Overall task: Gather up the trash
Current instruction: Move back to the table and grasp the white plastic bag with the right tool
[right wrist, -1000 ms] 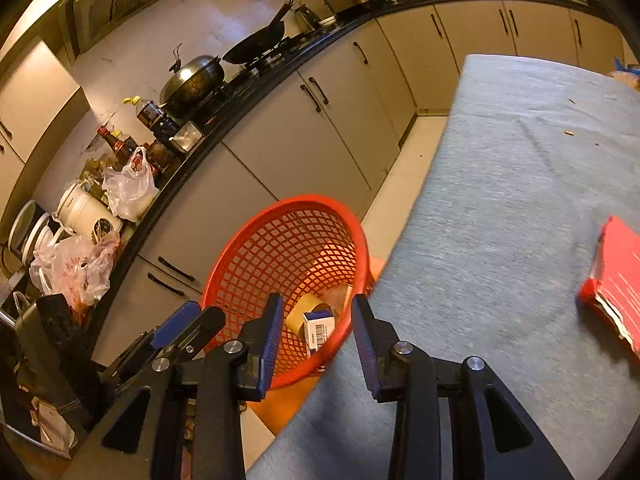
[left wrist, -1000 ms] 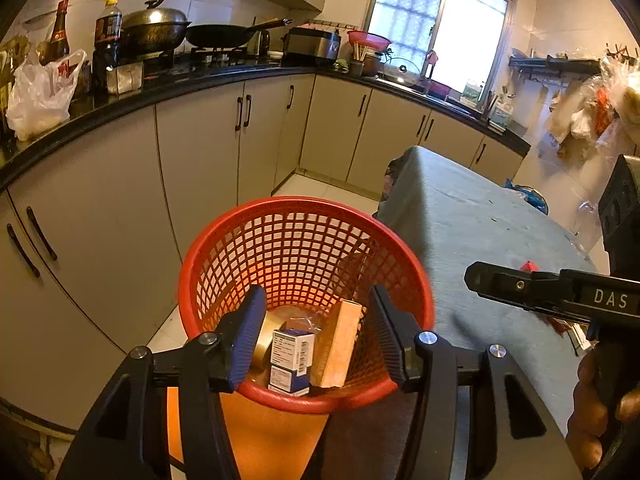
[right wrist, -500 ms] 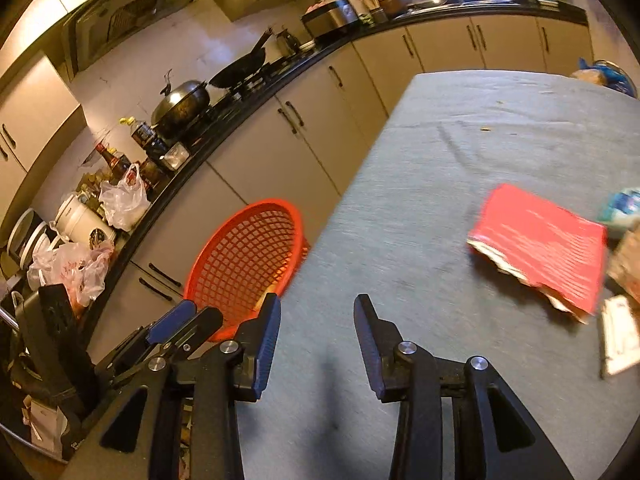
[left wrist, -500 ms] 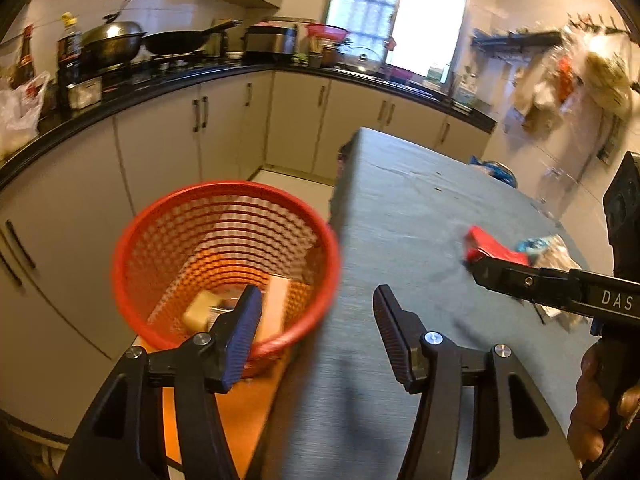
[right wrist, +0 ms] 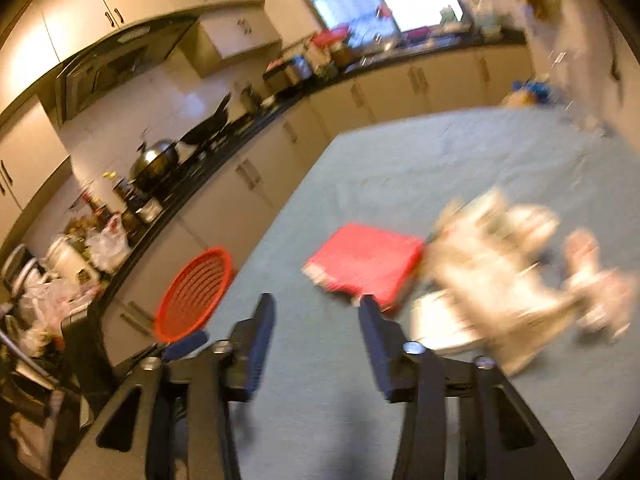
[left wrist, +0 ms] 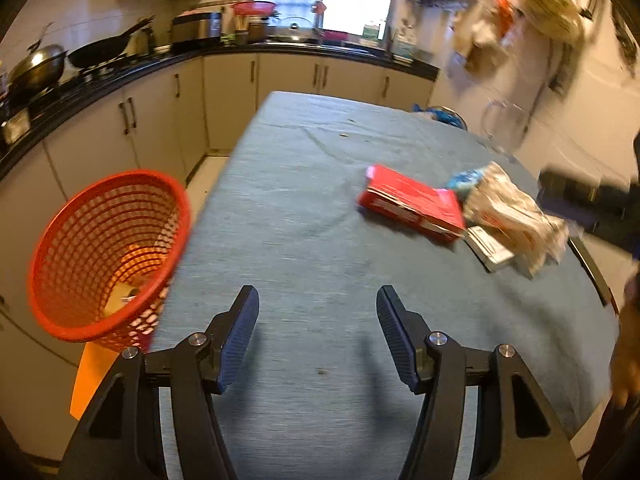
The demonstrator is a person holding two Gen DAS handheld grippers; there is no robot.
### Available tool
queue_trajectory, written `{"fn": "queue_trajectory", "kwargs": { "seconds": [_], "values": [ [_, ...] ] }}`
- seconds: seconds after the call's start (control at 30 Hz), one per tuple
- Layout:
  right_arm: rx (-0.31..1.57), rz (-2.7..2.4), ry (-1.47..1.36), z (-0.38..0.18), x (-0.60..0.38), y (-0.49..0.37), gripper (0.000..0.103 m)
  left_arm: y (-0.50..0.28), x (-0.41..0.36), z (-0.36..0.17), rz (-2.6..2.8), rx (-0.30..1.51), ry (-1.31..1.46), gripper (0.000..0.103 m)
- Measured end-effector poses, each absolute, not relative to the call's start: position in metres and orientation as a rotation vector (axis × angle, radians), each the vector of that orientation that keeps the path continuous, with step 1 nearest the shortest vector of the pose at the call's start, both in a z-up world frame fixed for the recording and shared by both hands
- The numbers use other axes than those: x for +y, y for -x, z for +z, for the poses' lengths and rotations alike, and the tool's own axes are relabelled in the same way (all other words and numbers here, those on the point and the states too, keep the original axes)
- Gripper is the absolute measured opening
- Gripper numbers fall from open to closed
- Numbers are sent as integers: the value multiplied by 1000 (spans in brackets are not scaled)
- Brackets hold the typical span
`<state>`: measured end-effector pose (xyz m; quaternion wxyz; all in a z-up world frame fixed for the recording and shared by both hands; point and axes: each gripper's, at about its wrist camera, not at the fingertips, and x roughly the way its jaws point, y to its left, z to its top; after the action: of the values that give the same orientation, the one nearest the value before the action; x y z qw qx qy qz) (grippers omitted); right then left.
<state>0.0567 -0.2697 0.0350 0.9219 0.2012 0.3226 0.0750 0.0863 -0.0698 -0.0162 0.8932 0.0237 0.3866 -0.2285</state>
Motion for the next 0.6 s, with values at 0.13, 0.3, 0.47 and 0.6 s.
{"fn": "queue_trajectory", "kwargs": {
  "seconds": [0.13,0.3,0.47,0.6],
  "values": [
    [622,24,-314,47,-303,-54,74,-87,-82,-17,-509,824,-64,64],
    [728,39,-239,28,-318,-77,74,-89,-94,-17,-528,859,-75,65],
    [778,65,-130,8,-310,-87,73,-99,-101,-9,-542,897,-41,69],
    [788,51,-82,-5,-309,-88,47,-114,-112,-7,-558,960,13,71]
  ]
}}
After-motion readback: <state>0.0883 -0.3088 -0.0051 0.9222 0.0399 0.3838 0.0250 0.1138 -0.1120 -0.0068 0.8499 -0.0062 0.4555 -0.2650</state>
